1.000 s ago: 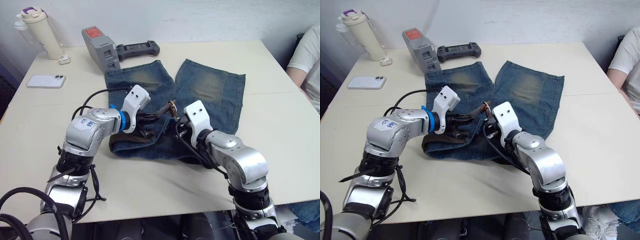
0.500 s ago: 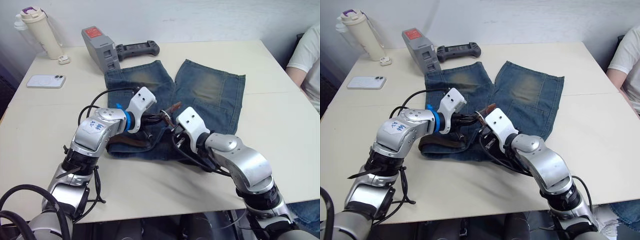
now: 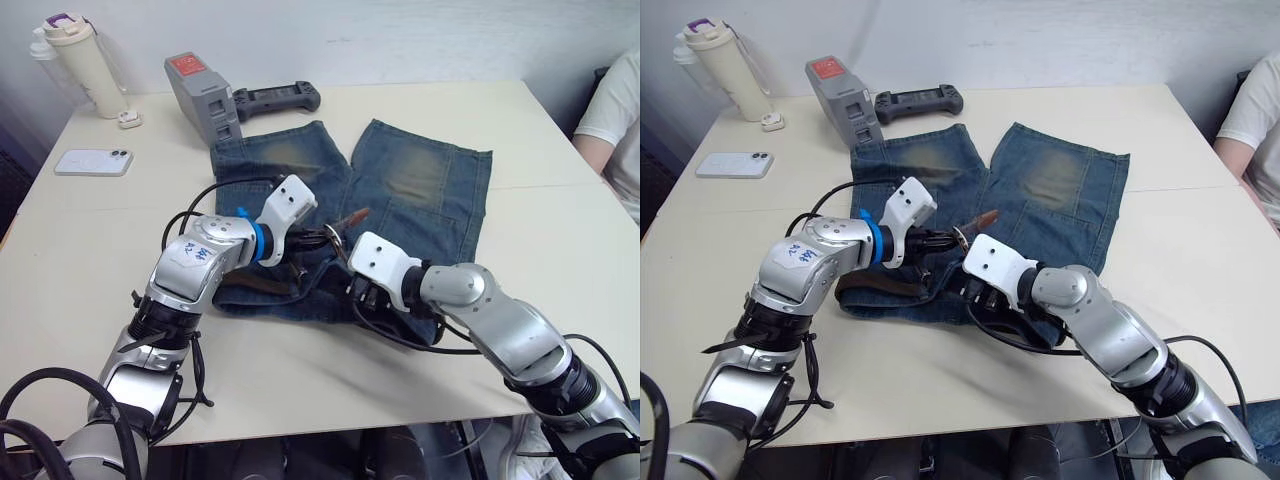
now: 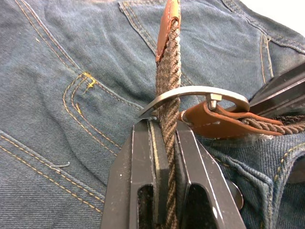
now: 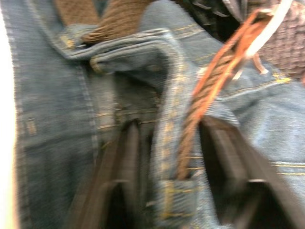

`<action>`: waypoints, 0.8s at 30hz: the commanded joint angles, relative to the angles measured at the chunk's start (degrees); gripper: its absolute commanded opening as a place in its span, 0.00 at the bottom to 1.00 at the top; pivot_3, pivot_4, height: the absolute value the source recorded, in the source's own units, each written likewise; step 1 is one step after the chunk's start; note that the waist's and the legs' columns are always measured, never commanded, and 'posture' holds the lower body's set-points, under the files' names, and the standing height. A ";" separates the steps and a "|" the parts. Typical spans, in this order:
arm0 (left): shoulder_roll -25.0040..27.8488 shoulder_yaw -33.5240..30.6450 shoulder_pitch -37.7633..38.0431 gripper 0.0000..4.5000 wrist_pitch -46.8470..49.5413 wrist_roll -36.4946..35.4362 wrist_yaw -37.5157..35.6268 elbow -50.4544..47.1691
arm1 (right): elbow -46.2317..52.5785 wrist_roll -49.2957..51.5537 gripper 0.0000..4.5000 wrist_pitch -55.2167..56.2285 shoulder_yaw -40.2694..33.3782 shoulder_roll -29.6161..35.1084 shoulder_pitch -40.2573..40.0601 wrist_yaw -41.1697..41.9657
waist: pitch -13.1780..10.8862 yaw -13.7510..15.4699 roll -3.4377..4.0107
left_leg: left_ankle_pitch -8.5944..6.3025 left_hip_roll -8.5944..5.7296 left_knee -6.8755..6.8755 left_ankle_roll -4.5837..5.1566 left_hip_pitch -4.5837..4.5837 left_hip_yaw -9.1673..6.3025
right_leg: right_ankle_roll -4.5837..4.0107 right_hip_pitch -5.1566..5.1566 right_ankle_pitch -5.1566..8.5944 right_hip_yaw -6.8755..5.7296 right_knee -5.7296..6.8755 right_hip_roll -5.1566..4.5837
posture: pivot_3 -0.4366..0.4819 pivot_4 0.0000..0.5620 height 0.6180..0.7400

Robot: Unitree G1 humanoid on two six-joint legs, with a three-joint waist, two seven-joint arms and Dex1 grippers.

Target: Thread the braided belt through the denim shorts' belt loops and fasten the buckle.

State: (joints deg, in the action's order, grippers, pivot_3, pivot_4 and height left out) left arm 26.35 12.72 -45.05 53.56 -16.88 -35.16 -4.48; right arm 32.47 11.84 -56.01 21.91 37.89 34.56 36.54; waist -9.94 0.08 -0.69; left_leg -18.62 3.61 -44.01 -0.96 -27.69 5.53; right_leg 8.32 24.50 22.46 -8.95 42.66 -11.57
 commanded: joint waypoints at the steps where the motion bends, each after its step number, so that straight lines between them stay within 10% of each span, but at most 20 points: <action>1: 0.47 -0.68 -0.18 0.00 -1.35 0.70 -0.19 -2.61 | 5.15 3.75 0.95 2.94 -6.75 3.33 1.86 5.44 | 0.00 -0.02 0.00 | 0.00 0.00 0.00 0.00 0.00 0.00 | 0.00 0.00 0.00 0.00 -0.01 0.00 | 0.48 0.27 0.27; 9: 1.32 1.55 0.09 0.00 -3.08 1.79 -2.55 -4.39 | -5.95 -0.70 0.99 16.04 -9.38 11.52 7.39 12.66 | 0.00 -0.08 -0.01 | 0.00 0.00 0.01 0.00 0.04 0.02 | 0.00 -0.03 0.00 0.00 -0.02 0.00 | 0.48 0.27 0.27; 24: 2.07 3.10 0.12 0.00 -4.60 3.72 -4.44 -6.54 | -25.00 -15.04 0.99 39.00 -2.17 7.08 12.25 17.07 | 0.00 -0.07 0.00 | 0.01 0.00 -0.02 0.01 -0.01 0.01 | 0.00 -0.01 0.00 -0.02 -0.02 -0.02 | 0.48 0.27 0.27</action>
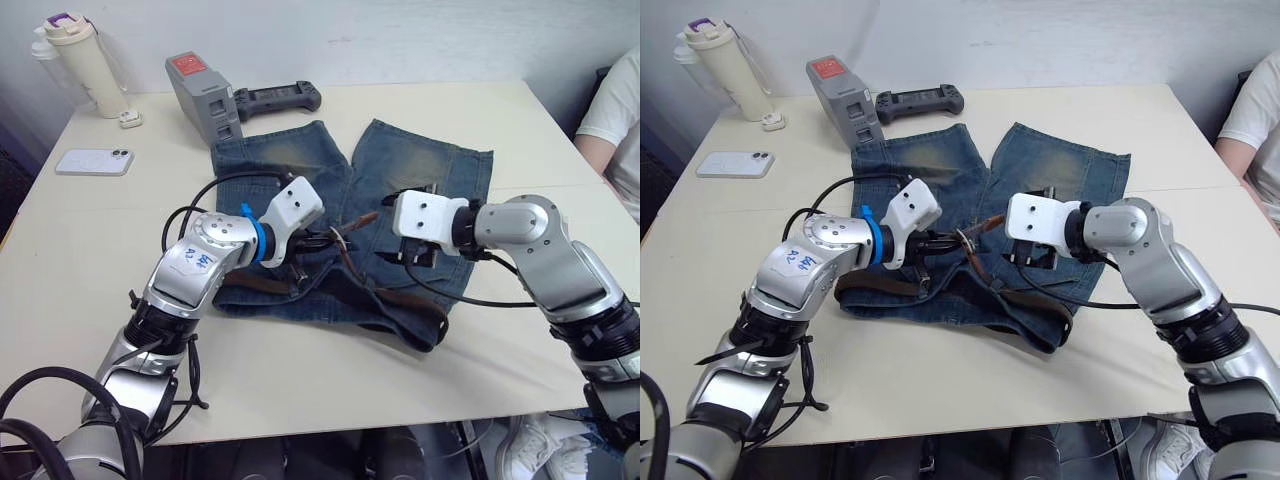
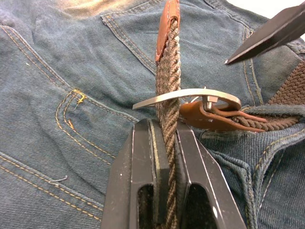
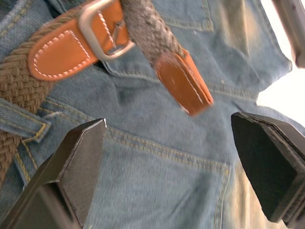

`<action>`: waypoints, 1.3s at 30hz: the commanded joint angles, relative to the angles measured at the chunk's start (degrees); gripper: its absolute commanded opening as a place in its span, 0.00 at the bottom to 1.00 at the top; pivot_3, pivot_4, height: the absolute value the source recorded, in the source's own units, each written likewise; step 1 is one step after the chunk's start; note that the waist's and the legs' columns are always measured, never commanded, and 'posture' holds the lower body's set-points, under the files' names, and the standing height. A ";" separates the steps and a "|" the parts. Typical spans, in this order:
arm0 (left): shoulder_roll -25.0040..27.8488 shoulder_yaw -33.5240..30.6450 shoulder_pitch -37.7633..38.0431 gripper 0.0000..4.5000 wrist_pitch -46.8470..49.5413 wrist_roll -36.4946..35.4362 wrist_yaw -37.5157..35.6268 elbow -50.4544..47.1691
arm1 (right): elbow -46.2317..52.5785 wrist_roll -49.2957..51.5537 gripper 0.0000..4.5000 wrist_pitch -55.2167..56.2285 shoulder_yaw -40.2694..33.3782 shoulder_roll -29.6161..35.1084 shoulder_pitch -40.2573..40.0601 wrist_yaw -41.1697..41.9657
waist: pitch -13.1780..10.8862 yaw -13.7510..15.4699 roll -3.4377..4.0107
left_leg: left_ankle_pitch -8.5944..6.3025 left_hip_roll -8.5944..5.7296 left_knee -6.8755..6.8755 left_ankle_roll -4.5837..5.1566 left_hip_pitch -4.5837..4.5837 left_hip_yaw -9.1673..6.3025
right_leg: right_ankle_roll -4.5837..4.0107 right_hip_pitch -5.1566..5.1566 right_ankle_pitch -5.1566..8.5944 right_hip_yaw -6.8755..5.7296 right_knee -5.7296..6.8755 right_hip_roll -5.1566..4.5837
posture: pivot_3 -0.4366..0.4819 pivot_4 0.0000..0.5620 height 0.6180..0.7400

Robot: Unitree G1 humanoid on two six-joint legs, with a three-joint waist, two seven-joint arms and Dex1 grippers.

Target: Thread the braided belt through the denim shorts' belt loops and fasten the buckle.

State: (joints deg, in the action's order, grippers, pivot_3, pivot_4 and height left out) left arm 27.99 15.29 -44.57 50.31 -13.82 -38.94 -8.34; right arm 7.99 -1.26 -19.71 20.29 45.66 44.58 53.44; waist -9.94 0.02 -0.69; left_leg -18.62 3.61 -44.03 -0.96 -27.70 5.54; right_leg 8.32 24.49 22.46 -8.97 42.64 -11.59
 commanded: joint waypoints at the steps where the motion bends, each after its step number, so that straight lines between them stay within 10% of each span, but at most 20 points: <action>1: 0.52 0.78 -0.29 0.00 -1.50 0.85 -0.83 -2.77 | -0.90 -2.49 0.99 3.36 -0.58 -1.03 2.58 0.32 | 0.00 -0.01 0.00 | 0.00 0.00 0.00 0.00 -0.01 0.00 | 0.00 0.00 0.00 0.00 0.00 0.00 | 0.48 0.27 0.27; 7: 0.52 1.41 -0.38 0.00 -2.11 1.37 -1.61 -2.72 | -2.04 -3.19 0.82 4.94 -1.02 -3.33 3.29 1.39 | 0.00 -0.04 0.00 | 0.00 0.01 0.00 0.00 -0.01 -0.01 | 0.00 0.01 0.00 -0.01 0.00 0.01 | 0.48 0.27 0.27; 15: -0.19 1.27 -1.21 0.00 -2.74 1.85 -1.72 -1.51 | -1.82 -4.10 0.01 6.50 -1.28 -4.11 1.86 3.10 | 0.00 -0.08 0.01 | 0.00 0.00 -0.01 0.00 -0.02 -0.02 | 0.00 0.00 0.00 -0.02 0.02 0.01 | 0.48 0.27 0.27; 17: -1.08 -0.26 -1.33 0.00 -1.80 1.38 -0.92 -0.85 | -1.38 -4.12 0.01 6.43 -1.76 -3.93 1.45 3.51 | 0.00 -0.04 0.00 | 0.00 0.00 -0.02 0.00 -0.02 -0.02 | 0.00 0.01 0.00 -0.02 0.02 0.00 | 0.48 0.27 0.27; 27: 1.78 -6.97 -1.26 0.95 5.31 -6.87 -7.03 -2.51 | 0.06 -4.84 0.00 7.52 -3.46 -2.29 0.04 4.09 | 0.00 -0.13 0.01 | 0.00 0.01 -0.03 0.00 -0.02 -0.04 | 0.00 0.01 0.00 -0.02 0.03 0.00 | 0.48 0.27 0.27; 39: 11.09 -12.39 -4.29 0.99 3.49 -9.66 -12.76 8.33 | 5.84 -3.60 0.00 10.23 -7.98 0.96 -4.74 4.38 | 0.00 -0.01 0.01 | 0.00 0.00 -0.04 0.00 -0.02 -0.04 | 0.00 0.00 0.00 -0.02 0.03 0.00 | 0.48 0.27 0.27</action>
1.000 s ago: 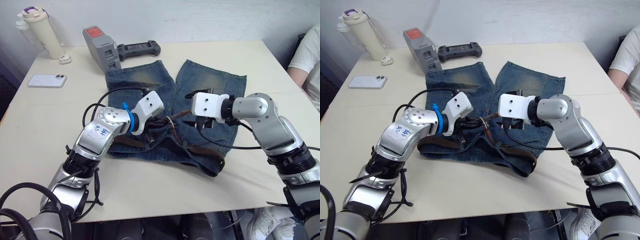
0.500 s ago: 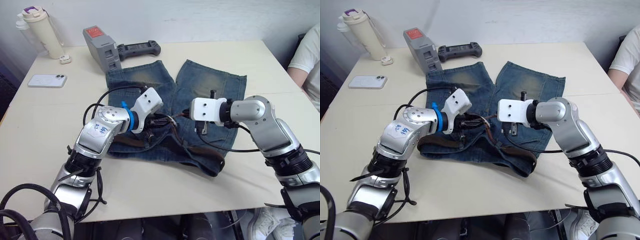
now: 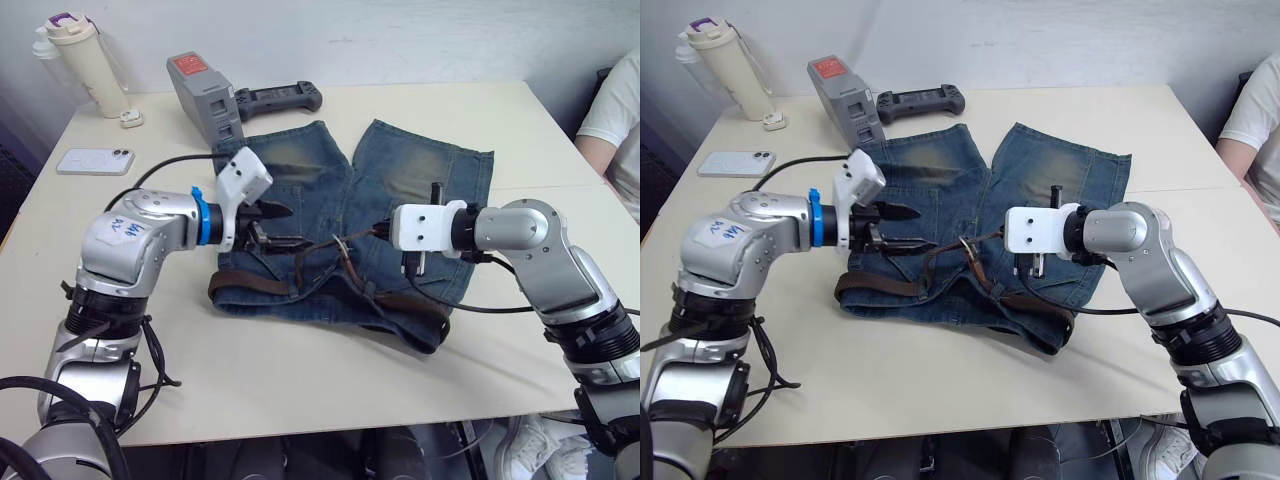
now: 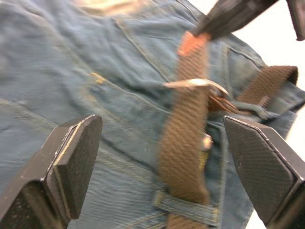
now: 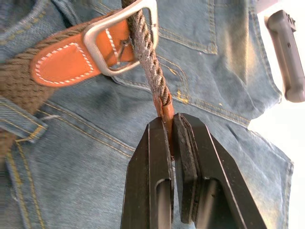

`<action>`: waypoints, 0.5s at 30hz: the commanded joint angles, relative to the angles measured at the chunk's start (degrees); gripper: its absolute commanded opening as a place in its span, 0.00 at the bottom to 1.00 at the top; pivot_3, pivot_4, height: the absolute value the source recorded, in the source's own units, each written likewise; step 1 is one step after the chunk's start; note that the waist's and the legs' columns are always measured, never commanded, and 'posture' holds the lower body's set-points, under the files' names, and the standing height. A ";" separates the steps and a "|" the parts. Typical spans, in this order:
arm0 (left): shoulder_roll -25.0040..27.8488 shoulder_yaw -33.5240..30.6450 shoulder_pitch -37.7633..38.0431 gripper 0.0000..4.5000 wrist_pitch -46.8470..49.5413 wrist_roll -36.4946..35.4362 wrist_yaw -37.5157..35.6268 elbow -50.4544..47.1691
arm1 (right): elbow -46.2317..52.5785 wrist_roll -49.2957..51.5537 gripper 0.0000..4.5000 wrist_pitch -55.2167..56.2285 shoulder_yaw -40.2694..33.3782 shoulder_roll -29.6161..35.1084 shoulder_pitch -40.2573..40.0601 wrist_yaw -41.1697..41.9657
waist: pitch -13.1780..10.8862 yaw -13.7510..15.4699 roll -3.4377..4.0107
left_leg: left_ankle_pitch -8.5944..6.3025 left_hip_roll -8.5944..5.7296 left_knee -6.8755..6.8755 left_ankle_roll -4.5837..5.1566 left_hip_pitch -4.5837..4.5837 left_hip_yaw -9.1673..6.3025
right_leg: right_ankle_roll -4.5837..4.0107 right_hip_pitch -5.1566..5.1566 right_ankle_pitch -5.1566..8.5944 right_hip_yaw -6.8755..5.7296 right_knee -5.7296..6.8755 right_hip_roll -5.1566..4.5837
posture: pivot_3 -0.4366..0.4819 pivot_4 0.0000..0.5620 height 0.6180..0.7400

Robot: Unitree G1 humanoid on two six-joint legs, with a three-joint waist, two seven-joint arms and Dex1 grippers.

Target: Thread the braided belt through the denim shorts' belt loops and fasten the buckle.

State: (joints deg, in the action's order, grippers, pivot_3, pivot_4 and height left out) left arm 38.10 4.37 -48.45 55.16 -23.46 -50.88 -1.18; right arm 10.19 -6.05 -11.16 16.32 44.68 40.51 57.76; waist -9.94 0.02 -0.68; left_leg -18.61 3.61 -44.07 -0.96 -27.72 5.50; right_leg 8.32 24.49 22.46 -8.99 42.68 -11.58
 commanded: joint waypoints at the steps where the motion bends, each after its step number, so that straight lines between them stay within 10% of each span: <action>1: 1.80 -0.02 0.54 0.99 -2.06 0.62 -1.66 1.23 | 4.20 1.25 0.00 2.45 -4.94 2.66 -1.24 0.10 | 0.00 -0.04 0.00 | 0.00 0.00 0.01 0.00 0.00 0.00 | 0.00 0.00 0.00 0.00 -0.01 0.00 | 0.48 0.27 0.27; 6: 2.56 2.82 2.32 0.80 -2.81 2.01 -2.34 1.76 | 4.26 -1.25 0.00 8.44 -6.68 6.38 -2.65 -0.61 | 0.00 -0.02 0.00 | 0.00 0.00 0.01 0.00 0.00 0.01 | 0.00 0.01 0.00 0.00 0.00 0.00 | 0.48 0.27 0.27; 13: 4.09 9.51 4.54 0.04 -4.60 6.18 -4.10 1.92 | 0.59 -2.30 0.00 20.42 -8.61 6.37 3.20 -3.60 | 0.00 -0.18 0.00 | 0.00 0.01 0.00 0.00 0.01 0.03 | 0.00 0.04 0.00 0.03 0.04 0.00 | 0.48 0.27 0.27; 15: 3.55 9.63 4.42 0.01 -4.45 6.46 -3.98 2.58 | -0.03 -2.15 0.00 22.48 -8.00 5.47 5.27 -3.61 | -0.01 -0.19 0.00 | 0.00 0.02 0.00 0.00 0.00 0.03 | 0.00 0.06 0.00 0.02 0.04 0.00 | 0.48 0.27 0.27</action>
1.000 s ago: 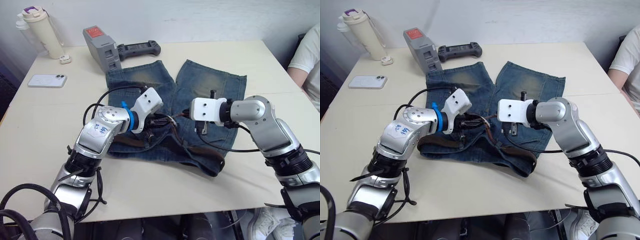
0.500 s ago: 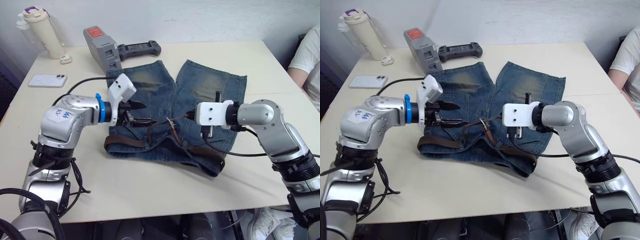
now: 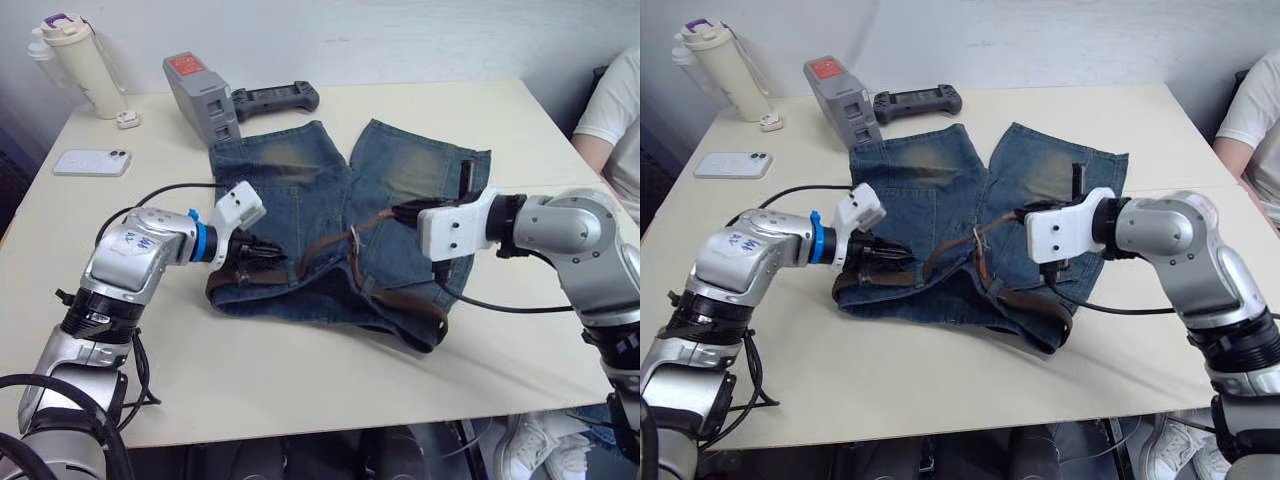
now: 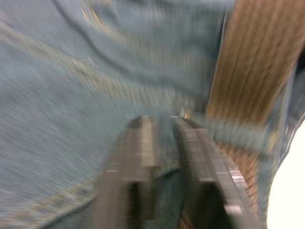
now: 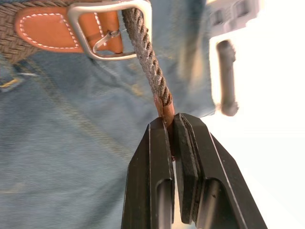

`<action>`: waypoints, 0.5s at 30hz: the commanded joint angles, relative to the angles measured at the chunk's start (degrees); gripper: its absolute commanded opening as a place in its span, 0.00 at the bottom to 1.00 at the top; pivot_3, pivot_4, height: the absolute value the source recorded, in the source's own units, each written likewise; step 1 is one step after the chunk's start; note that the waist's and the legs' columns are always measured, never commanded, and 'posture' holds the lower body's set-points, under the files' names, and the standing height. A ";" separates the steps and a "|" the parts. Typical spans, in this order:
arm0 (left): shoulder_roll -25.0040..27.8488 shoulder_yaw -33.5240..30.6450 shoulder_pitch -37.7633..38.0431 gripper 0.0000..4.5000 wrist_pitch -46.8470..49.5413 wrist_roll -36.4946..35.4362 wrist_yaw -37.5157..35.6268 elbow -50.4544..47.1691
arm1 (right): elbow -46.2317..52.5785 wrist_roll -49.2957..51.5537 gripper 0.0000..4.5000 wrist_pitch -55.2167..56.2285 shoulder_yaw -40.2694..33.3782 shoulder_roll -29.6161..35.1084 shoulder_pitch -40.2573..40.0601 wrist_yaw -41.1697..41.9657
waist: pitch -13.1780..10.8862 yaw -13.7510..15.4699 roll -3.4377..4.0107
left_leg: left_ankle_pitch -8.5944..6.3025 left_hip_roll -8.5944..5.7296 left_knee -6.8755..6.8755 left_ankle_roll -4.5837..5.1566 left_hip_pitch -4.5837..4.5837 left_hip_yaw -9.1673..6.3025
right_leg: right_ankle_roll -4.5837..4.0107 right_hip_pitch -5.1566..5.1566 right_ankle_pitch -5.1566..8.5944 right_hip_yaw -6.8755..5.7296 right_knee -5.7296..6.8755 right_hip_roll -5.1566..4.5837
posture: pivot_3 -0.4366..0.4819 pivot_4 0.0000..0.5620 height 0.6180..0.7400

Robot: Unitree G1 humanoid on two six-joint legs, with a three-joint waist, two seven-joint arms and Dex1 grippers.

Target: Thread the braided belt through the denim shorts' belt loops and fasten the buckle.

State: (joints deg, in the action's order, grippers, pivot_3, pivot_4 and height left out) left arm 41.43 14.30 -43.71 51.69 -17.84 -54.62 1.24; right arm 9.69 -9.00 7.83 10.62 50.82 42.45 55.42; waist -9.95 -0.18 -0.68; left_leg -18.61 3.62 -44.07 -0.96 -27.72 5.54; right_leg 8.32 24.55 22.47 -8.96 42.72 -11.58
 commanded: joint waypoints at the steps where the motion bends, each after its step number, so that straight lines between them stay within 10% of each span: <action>1: -0.55 -0.40 -0.92 0.01 -0.91 1.04 0.28 0.97 | 0.61 0.64 0.00 5.62 -1.01 -2.09 5.04 -1.35 | 0.00 0.03 0.00 | 0.00 0.00 -0.01 0.00 0.00 0.00 | 0.00 0.00 0.00 0.00 0.00 0.00 | 0.48 0.27 0.27; 15: -9.07 -13.20 -9.79 0.01 4.91 -4.49 8.39 6.31 | -5.47 -9.57 0.00 21.94 2.67 -2.75 6.38 -4.16 | 0.01 -0.15 0.00 | 0.02 -0.01 -0.09 0.02 -0.21 -0.18 | 0.00 0.05 0.00 -0.13 0.06 -0.02 | 0.48 0.27 0.27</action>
State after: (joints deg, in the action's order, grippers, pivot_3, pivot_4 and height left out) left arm 32.14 2.55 -52.55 56.54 -22.15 -47.12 7.69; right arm 3.77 -17.48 26.94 14.17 47.32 48.03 52.62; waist -9.93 -0.34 -0.67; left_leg -18.60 3.61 -44.17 -0.94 -27.93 5.36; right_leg 8.32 24.60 22.46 -9.08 42.78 -11.60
